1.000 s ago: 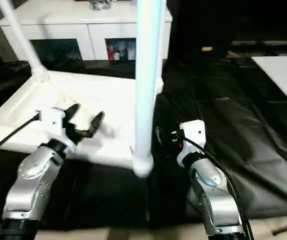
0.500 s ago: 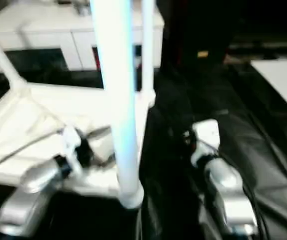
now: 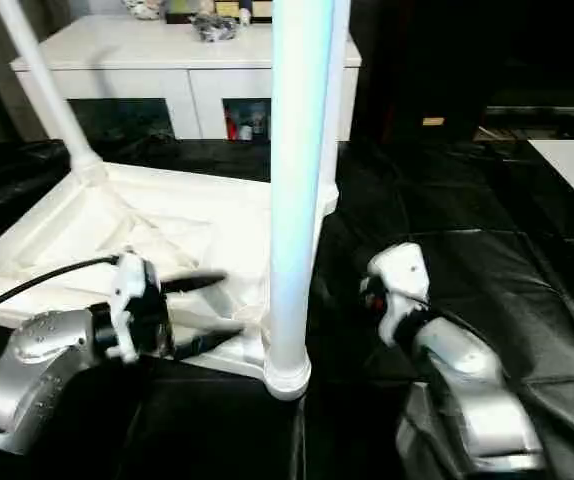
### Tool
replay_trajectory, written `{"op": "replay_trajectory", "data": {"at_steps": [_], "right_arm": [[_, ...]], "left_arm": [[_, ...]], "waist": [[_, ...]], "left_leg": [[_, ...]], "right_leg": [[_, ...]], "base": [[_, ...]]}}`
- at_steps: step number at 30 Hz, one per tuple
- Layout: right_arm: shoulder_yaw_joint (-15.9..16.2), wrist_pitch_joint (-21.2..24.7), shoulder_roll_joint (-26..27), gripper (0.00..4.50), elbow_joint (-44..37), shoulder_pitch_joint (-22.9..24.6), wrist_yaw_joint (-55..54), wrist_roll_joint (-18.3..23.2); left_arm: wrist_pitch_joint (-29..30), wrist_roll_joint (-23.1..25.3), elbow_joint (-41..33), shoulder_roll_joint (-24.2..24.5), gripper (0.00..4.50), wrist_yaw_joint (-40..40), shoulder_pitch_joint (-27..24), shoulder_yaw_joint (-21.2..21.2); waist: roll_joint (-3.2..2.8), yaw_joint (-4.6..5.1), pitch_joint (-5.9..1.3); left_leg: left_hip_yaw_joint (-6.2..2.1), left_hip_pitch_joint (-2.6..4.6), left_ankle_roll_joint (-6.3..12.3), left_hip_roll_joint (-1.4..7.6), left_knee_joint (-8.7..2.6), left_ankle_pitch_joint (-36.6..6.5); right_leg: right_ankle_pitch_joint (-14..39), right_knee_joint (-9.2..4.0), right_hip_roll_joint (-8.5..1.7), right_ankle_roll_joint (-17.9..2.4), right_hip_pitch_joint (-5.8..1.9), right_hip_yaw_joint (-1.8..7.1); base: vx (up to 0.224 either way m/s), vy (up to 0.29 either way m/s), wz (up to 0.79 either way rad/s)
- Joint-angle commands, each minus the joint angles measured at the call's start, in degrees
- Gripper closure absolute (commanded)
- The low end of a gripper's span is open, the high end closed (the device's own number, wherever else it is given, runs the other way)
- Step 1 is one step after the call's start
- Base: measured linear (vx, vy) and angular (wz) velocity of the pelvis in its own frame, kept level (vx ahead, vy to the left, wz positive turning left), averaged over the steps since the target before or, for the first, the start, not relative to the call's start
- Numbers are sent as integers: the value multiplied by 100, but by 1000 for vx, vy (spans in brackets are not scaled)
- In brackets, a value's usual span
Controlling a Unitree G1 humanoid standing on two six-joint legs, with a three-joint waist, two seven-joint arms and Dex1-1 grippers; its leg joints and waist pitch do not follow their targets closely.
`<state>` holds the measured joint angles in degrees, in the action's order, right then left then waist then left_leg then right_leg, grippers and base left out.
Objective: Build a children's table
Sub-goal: Rotate table base
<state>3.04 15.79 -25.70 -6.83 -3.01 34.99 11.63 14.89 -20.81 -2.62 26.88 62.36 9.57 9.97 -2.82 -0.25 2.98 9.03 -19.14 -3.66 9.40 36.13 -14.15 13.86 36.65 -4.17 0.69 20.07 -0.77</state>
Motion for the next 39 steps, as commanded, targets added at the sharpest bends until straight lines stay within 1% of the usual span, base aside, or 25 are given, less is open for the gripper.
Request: {"op": "replay_trajectory", "data": {"at_steps": [1, 2, 3, 5, 6, 7, 8, 9, 10, 11, 12, 13, 14, 16, 17, 18, 20, 21, 22, 24, 26, 27, 33, 36, 39], "right_arm": [[93, 82, -156, 59, -105, 42, 309, -13], [98, 87, -241, 59, -104, 58, 391, -15], [92, 65, -373, 59, -76, 80, 517, -29], [81, 11, -506, 59, -36, 97, 649, -57], [72, -77, -703, 59, 40, 103, 809, -139], [75, -115, -787, 59, 74, 92, 865, -171], [81, -150, -864, 59, 102, 80, 910, -192], [84, -161, -888, 59, 110, 75, 923, -194], [93, -179, -959, 59, 112, 56, 949, -206], [94, -179, -964, 59, 111, 55, 952, -205], [98, -166, -980, 59, 84, 57, 969, -197], [103, -134, -988, 59, 34, 68, 998, -178], [112, -118, -997, 59, -3, 80, 1016, -183], [138, -130, -1026, 59, -40, 98, 1026, -221], [151, -135, -1037, 59, -59, 110, 1022, -241], [171, -146, -1049, 59, -79, 125, 1014, -248], [204, -124, -1033, 59, -132, 155, 1023, -214], [214, -110, -1023, 59, -156, 164, 1027, -212], [243, -102, -1007, 59, -186, 175, 1038, -213], [265, -96, -994, 59, -207, 182, 1048, -215], [301, -86, -972, 59, -235, 184, 1066, -211], [313, -83, -967, 59, -241, 182, 1073, -208], [378, -99, -958, 59, -201, 131, 1081, -247], [401, -120, -946, 59, -161, 100, 1078, -288], [417, -124, -943, 59, -155, 92, 1070, -293]], "left_arm": [[257, -39, -139, 173, 1, 273, 69, 116], [290, -34, -157, 244, 1, 328, 82, 153], [416, -55, -201, 384, 1, 469, 114, 218], [462, -1, -222, 519, 1, 597, 163, 306], [578, 75, -272, 731, 1, 846, 249, 477], [587, 109, -287, 791, 1, 956, 307, 555], [570, 142, -295, 827, 1, 1048, 365, 621], [559, 151, -297, 834, 1, 1072, 385, 639], [352, 325, -181, 810, 1, 1176, 536, 776], [340, 339, -170, 808, 1, 1188, 551, 791], [273, 405, -103, 783, 1, 1248, 625, 864], [196, 447, -54, 731, 1, 1278, 694, 920], [245, 443, -88, 709, 1, 1300, 744, 983], [254, 456, -135, 713, 1, 1299, 802, 1084], [241, 497, -136, 703, 28, 1276, 824, 1137], [210, 617, -102, 698, 35, 1219, 849, 1223], [59, 843, 11, 639, 35, 1133, 853, 1374], [43, 884, 46, 614, 52, 1122, 849, 1400], [-58, 1065, 164, 594, 52, 1038, 847, 1479], [-149, 1228, 283, 575, 80, 940, 852, 1531], [-528, 1637, 593, 533, 88, 649, 907, 1609], [-549, 1686, 690, 519, 101, 571, 931, 1618], [-752, 1782, 916, 503, 160, 518, 997, 1644], [-800, 1857, 1044, 480, 173, 585, 1063, 1667], [-759, 1887, 1137, 445, 194, 576, 1141, 1689]], "waist": [[56, -27, -235], [67, -25, -248], [75, -35, -293], [69, -40, -340], [65, -55, -390], [62, -79, -425], [43, -95, -432], [58, -105, -425], [6, -134, -412], [5, -135, -398], [-36, -177, -373], [-9, -173, -364], [-34, -183, -364], [-50, -187, -346], [-21, -175, -335], [-33, -179, -334], [-31, -170, -321], [-32, -170, -319], [-23, -165, -324], [-18, -162, -338], [-21, -151, -343], [-9, -160, -350], [-15, -181, -358], [-12, -187, -364], [-8, -193, -344]], "left_leg": [[-104, -62, 179, 281, -588, -1194], [-96, -72, 242, 277, -571, -1009], [-103, -93, 327, 279, -542, -682], [-99, -111, 467, 269, -490, -240], [-86, -116, 640, 249, -429, 210], [-89, -127, 830, 226, -377, 621], [-82, -142, 979, 219, -347, 823], [-78, -156, 1025, 223, -340, 829], [-74, -162, 1072, 235, -344, 727], [-72, -165, 1086, 244, -354, 618], [-73, -152, 1003, 278, -380, 307], [-65, -141, 968, 287, -396, 195], [-71, -127, 878, 300, -409, 51], [-64, -123, 761, 303, -430, -182], [-59, -131, 704, 303, -447, -311], [-57, -132, 658, 299, -452, -391], [-48, -128, 600, 307, -469, -494], [-46, -130, 581, 307, -470, -526], [-36, -130, 545, 304, -467, -553], [-38, -147, 537, 299, -456, -459], [-45, -155, 567, 296, -448, -402], [-42, -152, 574, 294, -443, -374], [-43, -152, 638, 306, -443, -272], [-41, -156, 678, 304, -435, -206], [-35, -154, 663, 306, -447, -327]], "right_leg": [[1284, -540, -330, -1209, -79, 224], [1013, -528, -327, -1298, -84, 220], [548, -474, -327, -1387, -118, 208], [-117, -409, -316, -1489, -133, 197], [-858, -346, -291, -1589, -122, 184], [-1548, -274, -275, -1672, -124, 178], [-1880, -254, -272, -1714, -116, 159], [-1942, -247, -284, -1742, -114, 161], [-1832, -252, -307, -1803, -100, 154], [-1676, -279, -305, -1814, -97, 146], [-1241, -300, -327, -1866, -94, 144], [-1090, -327, -321, -1868, -92, 144], [-922, -328, -326, -1893, -97, 145], [-711, -343, -327, -1904, -98, 149], [-563, -367, -324, -1876, -108, 153], [-417, -378, -330, -1837, -116, 158], [-196, -407, -328, -1771, -107, 163], [-120, -412, -329, -1745, -106, 163], [-37, -417, -329, -1702, -105, 168], [-67, -414, -331, -1619, -114, 179], [-142, -422, -322, -1581, -108, 172], [-192, -410, -329, -1575, -107, 174], [-460, -381, -333, -1651, -87, 165], [-570, -371, -337, -1677, -87, 166], [-378, -392, -344, -1671, -80, 168]], "base": [[0, 0, 0], [0, 0, 0], [53, 1, -1], [50, 6, -2], [59, 7, 1], [53, 7, 2], [53, 7, 2], [0, 0, 0], [0, 0, 0], [0, 0, 0], [0, 0, 0], [0, 0, 0], [0, 0, 0], [0, 0, 0], [0, 0, 0], [0, 0, 0], [0, 0, 0], [0, 0, 0], [0, 0, 0], [0, 0, 0], [0, 0, 0], [0, 0, 0], [0, 0, 0], [0, 0, 0], [0, 0, 0]]}}
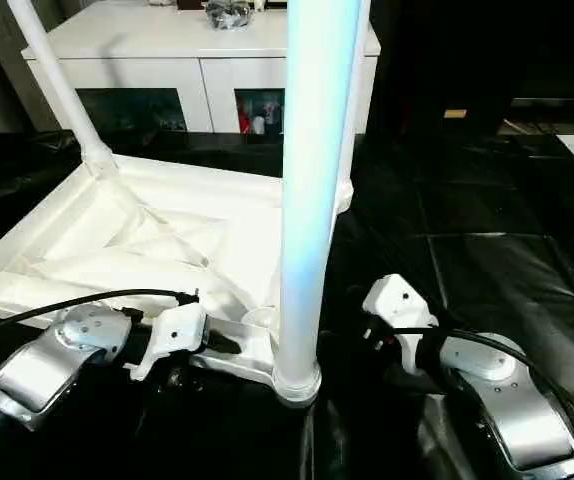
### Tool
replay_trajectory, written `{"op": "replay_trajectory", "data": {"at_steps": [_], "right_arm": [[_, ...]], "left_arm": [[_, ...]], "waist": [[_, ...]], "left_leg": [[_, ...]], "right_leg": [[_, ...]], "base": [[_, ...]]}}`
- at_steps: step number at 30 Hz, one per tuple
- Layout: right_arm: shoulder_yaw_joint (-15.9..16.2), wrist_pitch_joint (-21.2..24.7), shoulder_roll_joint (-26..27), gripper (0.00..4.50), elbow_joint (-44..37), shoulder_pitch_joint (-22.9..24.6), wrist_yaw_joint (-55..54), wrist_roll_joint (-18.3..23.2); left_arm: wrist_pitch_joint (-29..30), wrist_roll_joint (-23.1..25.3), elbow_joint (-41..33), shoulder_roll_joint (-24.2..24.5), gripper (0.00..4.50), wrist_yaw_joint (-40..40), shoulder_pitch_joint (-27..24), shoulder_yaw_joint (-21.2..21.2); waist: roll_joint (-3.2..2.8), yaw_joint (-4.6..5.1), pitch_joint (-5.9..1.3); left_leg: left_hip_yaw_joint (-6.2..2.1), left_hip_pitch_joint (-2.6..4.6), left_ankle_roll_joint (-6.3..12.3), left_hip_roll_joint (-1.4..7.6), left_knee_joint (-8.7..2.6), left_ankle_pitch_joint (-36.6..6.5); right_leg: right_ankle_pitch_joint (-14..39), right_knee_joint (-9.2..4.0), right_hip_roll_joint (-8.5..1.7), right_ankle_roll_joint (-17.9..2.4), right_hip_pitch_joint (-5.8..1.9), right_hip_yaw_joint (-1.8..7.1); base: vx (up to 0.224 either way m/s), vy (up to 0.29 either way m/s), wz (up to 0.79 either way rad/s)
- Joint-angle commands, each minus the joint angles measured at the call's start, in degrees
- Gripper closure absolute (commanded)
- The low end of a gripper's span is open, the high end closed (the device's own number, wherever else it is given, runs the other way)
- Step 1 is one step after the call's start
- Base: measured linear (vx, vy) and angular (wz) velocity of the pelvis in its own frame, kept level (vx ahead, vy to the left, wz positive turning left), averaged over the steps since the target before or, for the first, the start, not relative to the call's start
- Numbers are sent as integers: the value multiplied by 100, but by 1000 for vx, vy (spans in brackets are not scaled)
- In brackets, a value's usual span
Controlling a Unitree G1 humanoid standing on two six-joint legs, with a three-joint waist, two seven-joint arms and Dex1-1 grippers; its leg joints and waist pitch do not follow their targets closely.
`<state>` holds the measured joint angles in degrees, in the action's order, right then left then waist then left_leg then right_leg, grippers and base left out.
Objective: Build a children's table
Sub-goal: Rotate table base, then rotate leg to tighten
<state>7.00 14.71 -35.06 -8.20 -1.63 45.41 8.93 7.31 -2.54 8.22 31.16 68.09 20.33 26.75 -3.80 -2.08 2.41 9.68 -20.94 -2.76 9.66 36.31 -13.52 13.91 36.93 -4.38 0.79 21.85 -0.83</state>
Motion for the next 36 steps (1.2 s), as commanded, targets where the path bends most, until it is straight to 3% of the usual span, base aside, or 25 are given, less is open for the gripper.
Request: {"op": "replay_trajectory", "data": {"at_steps": [1, 10, 19, 25, 30, 36], "right_arm": [[26, -20, -8, 59, -15, -49, 25, -24], [-42, -45, 54, 59, 50, -62, -110, -66], [-208, -126, 224, 59, 299, -227, -513, -171], [-234, -93, 351, 59, 405, -334, -756, -222], [-240, -122, 385, 59, 452, -341, -524, -43], [-201, -247, 246, 59, 411, -322, 44, 253]], "left_arm": [[2, 63, 73, 6, 204, 5, 85, 18], [108, 283, 481, -331, 280, -606, 168, -97], [794, 253, 636, -850, 354, -1650, 104, -553], [601, 248, 769, -951, 392, -1894, 174, -680], [408, 98, 629, -892, 414, -1472, 148, -614], [303, -58, 577, -802, 446, -952, 101, -425]], "waist": [[90, -11, -286], [90, -6, -279], [126, 39, -248], [128, 58, -255], [147, 121, -290], [139, 125, -293]], "left_leg": [[-102, 24, 553, 282, -468, -421], [-99, 29, 484, 290, -477, -536], [-93, 9, 437, 270, -487, -620], [-115, -14, 454, 274, -496, -532], [-113, -34, 712, 270, -459, -172], [-102, -23, 982, 292, -439, 82]], "right_leg": [[-329, -423, -326, -1681, -259, 175], [-171, -447, -330, -1668, -256, 181], [199, -500, -323, -1584, -250, 182], [173, -492, -316, -1498, -251, 173], [-619, -427, -321, -1631, -276, 164], [-1001, -400, -337, -1773, -279, 157]], "base": [[0, 0, 0], [0, 0, 0], [0, 0, 0], [0, 0, 0], [0, 0, 0], [0, 0, 0]]}}
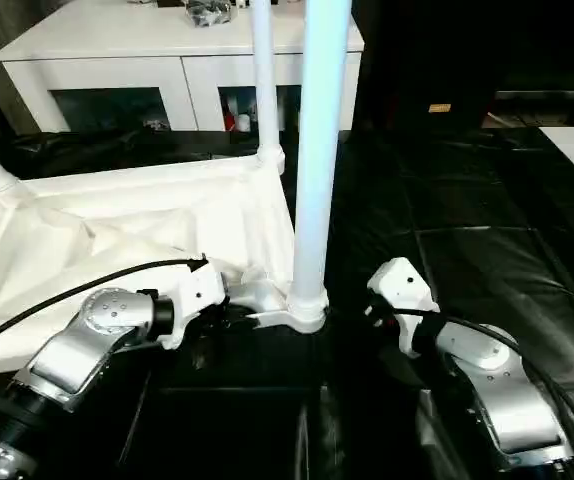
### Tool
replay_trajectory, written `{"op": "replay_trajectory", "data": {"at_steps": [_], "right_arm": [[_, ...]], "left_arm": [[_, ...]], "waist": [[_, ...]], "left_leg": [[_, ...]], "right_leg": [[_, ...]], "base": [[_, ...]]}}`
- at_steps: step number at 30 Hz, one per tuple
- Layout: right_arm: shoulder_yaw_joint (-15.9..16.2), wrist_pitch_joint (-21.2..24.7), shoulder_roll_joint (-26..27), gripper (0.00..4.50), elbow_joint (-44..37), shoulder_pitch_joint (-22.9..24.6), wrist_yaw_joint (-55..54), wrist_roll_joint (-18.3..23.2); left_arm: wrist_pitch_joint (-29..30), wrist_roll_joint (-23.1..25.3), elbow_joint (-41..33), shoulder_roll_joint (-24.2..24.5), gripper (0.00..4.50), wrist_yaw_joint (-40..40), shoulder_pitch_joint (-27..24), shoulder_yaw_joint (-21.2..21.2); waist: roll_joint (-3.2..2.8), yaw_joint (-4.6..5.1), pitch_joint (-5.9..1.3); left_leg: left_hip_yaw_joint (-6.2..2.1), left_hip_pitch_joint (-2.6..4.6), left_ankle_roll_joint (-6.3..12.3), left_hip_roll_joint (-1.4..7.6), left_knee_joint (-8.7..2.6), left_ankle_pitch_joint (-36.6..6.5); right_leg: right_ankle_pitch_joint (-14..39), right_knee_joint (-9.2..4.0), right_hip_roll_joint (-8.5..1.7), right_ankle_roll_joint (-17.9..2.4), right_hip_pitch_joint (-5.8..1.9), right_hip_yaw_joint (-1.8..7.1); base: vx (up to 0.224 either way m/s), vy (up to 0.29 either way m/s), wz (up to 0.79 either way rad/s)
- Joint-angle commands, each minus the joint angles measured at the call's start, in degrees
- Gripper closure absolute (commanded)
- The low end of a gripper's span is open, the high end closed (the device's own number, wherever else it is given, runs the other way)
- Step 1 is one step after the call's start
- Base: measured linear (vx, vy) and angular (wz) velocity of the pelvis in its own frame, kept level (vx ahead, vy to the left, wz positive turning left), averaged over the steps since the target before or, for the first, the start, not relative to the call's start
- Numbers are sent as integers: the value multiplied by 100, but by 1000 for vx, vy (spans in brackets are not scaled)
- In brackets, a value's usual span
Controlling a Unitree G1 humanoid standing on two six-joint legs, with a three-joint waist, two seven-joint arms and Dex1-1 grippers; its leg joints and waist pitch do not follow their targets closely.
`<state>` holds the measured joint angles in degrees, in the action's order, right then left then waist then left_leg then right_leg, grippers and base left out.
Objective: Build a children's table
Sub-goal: Rotate leg to tighten
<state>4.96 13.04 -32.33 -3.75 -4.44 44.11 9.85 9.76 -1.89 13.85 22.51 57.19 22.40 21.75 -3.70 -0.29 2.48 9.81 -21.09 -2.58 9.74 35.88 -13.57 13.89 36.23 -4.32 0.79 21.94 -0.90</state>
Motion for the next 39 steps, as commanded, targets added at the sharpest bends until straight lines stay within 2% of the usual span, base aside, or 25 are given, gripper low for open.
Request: {"op": "replay_trajectory", "data": {"at_steps": [1, 4, 8, 10, 15, 16, 24, 25, 26, 28, 29, 30, 32, 34, 37, 39], "right_arm": [[-2, -130, -29, 59, -7, -82, 262, 200], [17, -129, -73, 24, 62, -193, 563, 335], [82, -114, -137, 5, 80, -299, 846, 422], [327, -233, -162, 5, 253, -471, 936, 183], [540, -262, -32, 5, 496, -668, 1136, 94], [588, -288, -15, 5, 543, -703, 1157, 49], [661, -400, 117, 5, 849, -940, 1139, 34], [662, -423, 131, 0, 860, -935, 1147, 11], [659, -427, 144, 0, 857, -922, 1153, -2], [656, -425, 150, 0, 851, -913, 1154, -5], [661, -436, 147, 0, 838, -892, 1143, -18], [663, -445, 146, 0, 830, -875, 1130, -23], [657, -451, 150, 0, 827, -859, 1115, -25], [654, -459, 143, 0, 815, -840, 1109, -20], [641, -470, 128, 0, 775, -789, 1102, -15], [636, -470, 125, 0, 742, -762, 1091, -19]], "left_arm": [[62, -147, 6, 63, 446, 206, -103, 85], [93, -165, 21, 76, 450, 369, -54, 138], [30, -114, 81, 97, 450, 487, -10, 194], [-69, -53, 130, 74, 450, 469, 16, 176], [-101, -2, 190, 49, 450, 481, 53, 187], [-81, -6, 186, 48, 450, 490, 50, 189], [-238, -43, 97, 80, 450, 486, -27, 117], [-113, -159, 29, 81, 405, 585, -35, 81], [14, -154, -20, 112, 393, 592, -36, 83], [62, -113, -37, 138, 387, 569, -34, 95], [-98, -17, 7, 153, 373, 473, -27, 88], [-190, 2, 46, 122, 350, 367, -33, 38], [-307, 36, 85, 66, 346, 187, -46, -33], [-330, 95, 88, 77, 343, 150, -49, -4], [-472, -9, 121, 93, 343, 392, -31, 41], [-310, -148, 75, 128, 343, 591, -20, 19]], "waist": [[134, -53, -297], [143, -46, -291], [153, -53, -283], [145, -66, -295], [164, -106, -304], [182, -110, -309], [185, -163, -318], [184, -169, -316], [164, -180, -324], [171, -180, -332], [128, -190, -323], [122, -188, -319], [138, -182, -317], [130, -185, -316], [124, -184, -300], [111, -185, -303]], "left_leg": [[-114, -9, 983, 285, -399, 94], [-109, 3, 1049, 302, -397, 117], [-104, 10, 1031, 310, -407, 7], [-104, 22, 1024, 311, -397, 93], [-93, 14, 1046, 302, -384, 194], [-87, 15, 1046, 300, -382, 201], [-85, 19, 1027, 302, -375, 270], [-84, 21, 1026, 306, -376, 275], [-87, 24, 1027, 304, -371, 328], [-88, 26, 1043, 305, -367, 368], [-91, 28, 1051, 303, -363, 371], [-92, 26, 1036, 305, -365, 318], [-91, 26, 1013, 310, -372, 252], [-91, 32, 957, 312, -382, 153], [-90, 36, 864, 310, -402, -7], [-92, 43, 805, 311, -408, -35]], "right_leg": [[-1011, -329, -345, -1786, -291, 162], [-1009, -327, -345, -1857, -278, 157], [-772, -345, -356, -1865, -286, 160], [-814, -334, -349, -1863, -279, 156], [-898, -316, -353, -1889, -273, 159], [-898, -314, -349, -1889, -273, 157], [-869, -300, -353, -1856, -271, 160], [-875, -297, -349, -1847, -267, 160], [-940, -280, -352, -1862, -265, 161], [-1026, -277, -347, -1880, -267, 160], [-1065, -276, -343, -1891, -254, 157], [-1059, -280, -339, -1892, -256, 154], [-1052, -285, -339, -1892, -263, 154], [-996, -296, -341, -1894, -263, 153], [-824, -320, -341, -1866, -261, 158], [-845, -315, -339, -1875, -260, 160]], "base": [[0, 0, 0], [0, 0, 0], [0, 0, 0], [0, 0, 0], [0, 0, 0], [0, 0, 0], [0, 0, 0], [0, 0, 0], [0, 0, 0], [0, 0, 0], [0, 0, 0], [0, 0, 0], [0, 0, 0], [0, 0, 0], [0, 0, 0], [0, 0, 0]]}}
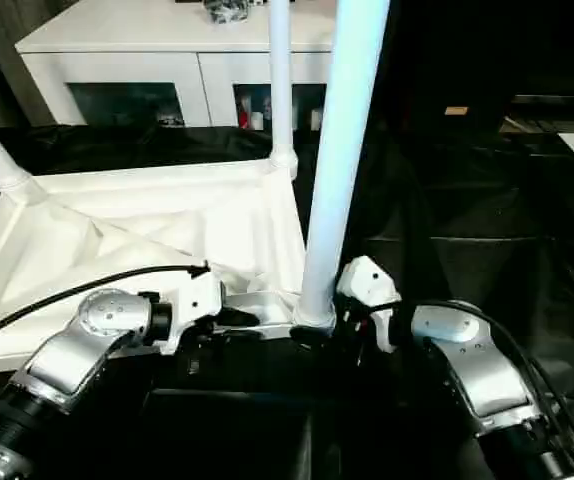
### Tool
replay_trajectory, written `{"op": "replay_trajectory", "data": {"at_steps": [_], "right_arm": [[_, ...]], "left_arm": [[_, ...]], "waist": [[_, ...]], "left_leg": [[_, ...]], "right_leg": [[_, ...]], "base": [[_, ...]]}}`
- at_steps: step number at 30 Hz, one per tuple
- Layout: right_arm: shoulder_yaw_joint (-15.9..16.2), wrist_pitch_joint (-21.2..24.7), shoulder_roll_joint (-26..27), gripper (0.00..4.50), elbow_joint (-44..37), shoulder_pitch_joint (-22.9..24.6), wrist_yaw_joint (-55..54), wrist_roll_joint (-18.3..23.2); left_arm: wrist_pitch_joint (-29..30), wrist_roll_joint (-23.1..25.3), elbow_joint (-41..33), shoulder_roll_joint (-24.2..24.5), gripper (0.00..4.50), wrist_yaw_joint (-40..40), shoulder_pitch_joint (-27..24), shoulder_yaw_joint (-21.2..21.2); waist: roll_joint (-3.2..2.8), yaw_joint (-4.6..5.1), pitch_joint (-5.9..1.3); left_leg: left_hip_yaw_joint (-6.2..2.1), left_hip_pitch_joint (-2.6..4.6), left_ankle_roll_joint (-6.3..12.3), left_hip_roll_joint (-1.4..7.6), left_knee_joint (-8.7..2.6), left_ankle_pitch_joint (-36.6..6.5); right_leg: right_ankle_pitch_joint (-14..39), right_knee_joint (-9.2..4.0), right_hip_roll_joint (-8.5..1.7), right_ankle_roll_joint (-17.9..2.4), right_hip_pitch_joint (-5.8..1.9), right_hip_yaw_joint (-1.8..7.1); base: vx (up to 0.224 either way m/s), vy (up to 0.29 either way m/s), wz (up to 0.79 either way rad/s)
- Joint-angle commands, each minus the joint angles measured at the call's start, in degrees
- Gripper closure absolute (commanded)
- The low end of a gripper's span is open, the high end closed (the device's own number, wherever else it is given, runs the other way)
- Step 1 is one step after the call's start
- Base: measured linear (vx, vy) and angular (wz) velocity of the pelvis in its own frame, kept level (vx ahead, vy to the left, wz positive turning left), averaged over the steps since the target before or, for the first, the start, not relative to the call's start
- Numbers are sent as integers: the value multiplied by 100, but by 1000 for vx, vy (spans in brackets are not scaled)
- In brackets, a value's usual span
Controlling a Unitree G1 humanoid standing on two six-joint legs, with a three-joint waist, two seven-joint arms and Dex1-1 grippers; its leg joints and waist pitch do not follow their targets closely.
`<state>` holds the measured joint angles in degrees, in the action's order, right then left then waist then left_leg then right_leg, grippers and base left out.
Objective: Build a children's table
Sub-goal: Rotate leg to tighten
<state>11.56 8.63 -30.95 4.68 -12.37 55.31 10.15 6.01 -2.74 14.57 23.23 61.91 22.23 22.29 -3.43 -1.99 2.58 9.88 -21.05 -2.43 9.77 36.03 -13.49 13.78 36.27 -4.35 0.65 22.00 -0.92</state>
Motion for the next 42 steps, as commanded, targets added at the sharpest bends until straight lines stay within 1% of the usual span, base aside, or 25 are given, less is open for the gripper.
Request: {"op": "replay_trajectory", "data": {"at_steps": [1, 3, 5, 7, 8, 10, 11, 13, 14, 15, 17, 18, 19, 21, 23, 25, 27, 29, 31, 35, 37, 38, 39, 41, 42], "right_arm": [[-27, -31, -14, 0, -101, 35, -35, -50], [-28, -39, -11, 0, -91, 36, -44, -55], [-21, -51, -1, 0, -69, 25, -52, -66], [-20, -58, 4, 0, -52, 13, -52, -68], [-21, -64, 5, 0, -49, 14, -53, -69], [-25, -78, 5, 0, -36, 13, -52, -69], [-23, -82, 6, 0, -23, 5, -43, -68], [-17, -88, 9, 0, -12, -3, -39, -72], [-11, -87, 13, 0, -8, -15, -35, -75], [-8, -88, 16, 0, -8, -21, -35, -76], [-10, -90, 17, 0, -1, -39, -30, -66], [-10, -89, 17, 0, 3, -48, -28, -60], [-10, -90, 18, 0, 5, -52, -29, -58], [-10, -95, 21, 0, 16, -61, -29, -58], [-9, -114, 34, 0, 56, -90, -27, -63], [-10, -117, 53, 0, 86, -121, -27, -69], [-13, -123, 68, 0, 106, -139, -22, -77], [-13, -126, 80, 0, 116, -143, -24, -75], [-12, -123, 83, 0, 106, -139, -24, -72], [-5, -126, 94, 0, 143, -179, -13, -78], [-10, -133, 97, 0, 156, -183, -11, -80], [-12, -137, 99, 0, 161, -184, -15, -83], [-11, -137, 101, 0, 161, -185, -16, -85], [-10, -137, 109, 0, 152, -179, -15, -91], [-9, -137, 110, 0, 151, -180, -14, -92]], "left_arm": [[74, -90, 29, 47, 343, 97, 17, -70], [159, -122, 37, 66, 343, 110, 25, -74], [301, -94, 119, 163, 343, 237, 44, -15], [267, -48, 201, 184, 343, 241, 66, -3], [260, -52, 251, 176, 343, 245, 72, -19], [208, -117, 397, 120, 343, 280, 107, -87], [198, -238, 566, 45, 371, 371, 155, -156], [121, -254, 713, 12, 371, 403, 200, -166], [88, -244, 898, -9, 391, 446, 266, -154], [71, -233, 963, -5, 391, 463, 292, -140], [44, -164, 1085, 26, 420, 465, 361, -101], [52, -171, 1117, 41, 420, 523, 386, -96], [63, -177, 1125, 57, 437, 577, 396, -85], [60, -157, 1130, 86, 445, 634, 403, -54], [20, -33, 1155, 168, 445, 730, 402, 58], [-57, 100, 1208, 218, 445, 738, 404, 144], [-100, 147, 1273, 221, 445, 730, 415, 173], [-130, 145, 1315, 189, 445, 706, 420, 160], [-109, 162, 1309, 203, 445, 732, 414, 186], [-133, 305, 1320, 288, 445, 825, 396, 342], [-128, 263, 1293, 239, 445, 704, 380, 266], [-129, 237, 1306, 211, 422, 653, 388, 229], [-104, 207, 1315, 197, 422, 658, 396, 210], [-119, 205, 1359, 186, 396, 624, 422, 192], [-136, 213, 1372, 187, 393, 610, 429, 194]], "waist": [[80, -16, -317], [75, -19, -326], [85, -18, -327], [85, -10, -324], [73, -12, -322], [79, -12, -312], [98, -8, -303], [86, -16, -306], [86, -18, -305], [87, -14, -297], [84, -16, -300], [95, -13, -291], [89, -14, -288], [100, -11, -281], [94, 1, -282], [94, 19, -289], [96, 13, -293], [98, 3, -292], [103, 0, -286], [102, 14, -256], [99, 16, -256], [105, 16, -257], [108, 14, -257], [101, 17, -256], [107, 20, -256]], "left_leg": [[-102, 39, 789, 308, -422, -30], [-102, 35, 802, 304, -413, 15], [-104, 27, 820, 297, -415, 61], [-100, 30, 825, 292, -412, 29], [-99, 32, 807, 296, -416, -11], [-97, 34, 770, 295, -428, -101], [-94, 35, 739, 297, -436, -158], [-90, 44, 722, 292, -436, -177], [-88, 52, 700, 295, -438, -197], [-91, 43, 701, 293, -442, -213], [-98, 42, 685, 301, -450, -252], [-94, 42, 669, 303, -457, -296], [-95, 45, 657, 301, -460, -327], [-94, 48, 605, 307, -476, -445], [-104, 29, 584, 305, -484, -424], [-107, 31, 580, 306, -481, -383], [-98, 41, 642, 307, -466, -251], [-92, 38, 683, 306, -462, -210], [-94, 36, 676, 311, -470, -255], [-95, 45, 553, 320, -508, -520], [-94, 50, 518, 321, -510, -541], [-92, 46, 509, 317, -510, -534], [-91, 47, 505, 318, -512, -531], [-91, 48, 505, 317, -514, -541], [-94, 43, 503, 318, -514, -536]], "right_leg": [[-872, -314, -337, -1867, -267, 161], [-1013, -302, -340, -1888, -275, 163], [-1062, -297, -338, -1894, -279, 158], [-1008, -306, -338, -1886, -277, 159], [-959, -315, -341, -1889, -278, 158], [-834, -327, -338, -1887, -274, 158], [-769, -335, -339, -1884, -275, 162], [-720, -341, -338, -1889, -269, 164], [-696, -340, -336, -1879, -264, 168], [-699, -345, -336, -1866, -266, 168], [-657, -352, -353, -1847, -276, 169], [-598, -360, -351, -1835, -270, 170], [-544, -363, -350, -1831, -266, 170], [-362, -384, -354, -1810, -265, 173], [-334, -380, -361, -1777, -276, 173], [-385, -373, -357, -1775, -274, 170], [-617, -355, -352, -1805, -264, 174], [-703, -355, -353, -1827, -261, 175], [-651, -357, -358, -1829, -263, 172], [-240, -401, -359, -1787, -252, 177], [-216, -406, -361, -1780, -251, 182], [-231, -405, -359, -1778, -252, 183], [-226, -408, -359, -1776, -251, 184], [-228, -413, -351, -1761, -244, 182], [-235, -409, -356, -1756, -252, 184]], "base": [[0, 0, 0], [0, 0, 0], [0, 0, 0], [0, 0, 0], [0, 0, 0], [0, 0, 0], [0, 0, 0], [0, 0, 0], [0, 0, 0], [0, 0, 0], [0, 0, 0], [0, 0, 0], [0, 0, 0], [0, 0, 0], [0, 0, 0], [0, 0, 0], [0, 0, 0], [0, 0, 0], [0, 0, 0], [0, 0, 0], [0, 0, 0], [0, 0, 0], [0, 0, 0], [0, 0, 0], [0, 0, 0]]}}
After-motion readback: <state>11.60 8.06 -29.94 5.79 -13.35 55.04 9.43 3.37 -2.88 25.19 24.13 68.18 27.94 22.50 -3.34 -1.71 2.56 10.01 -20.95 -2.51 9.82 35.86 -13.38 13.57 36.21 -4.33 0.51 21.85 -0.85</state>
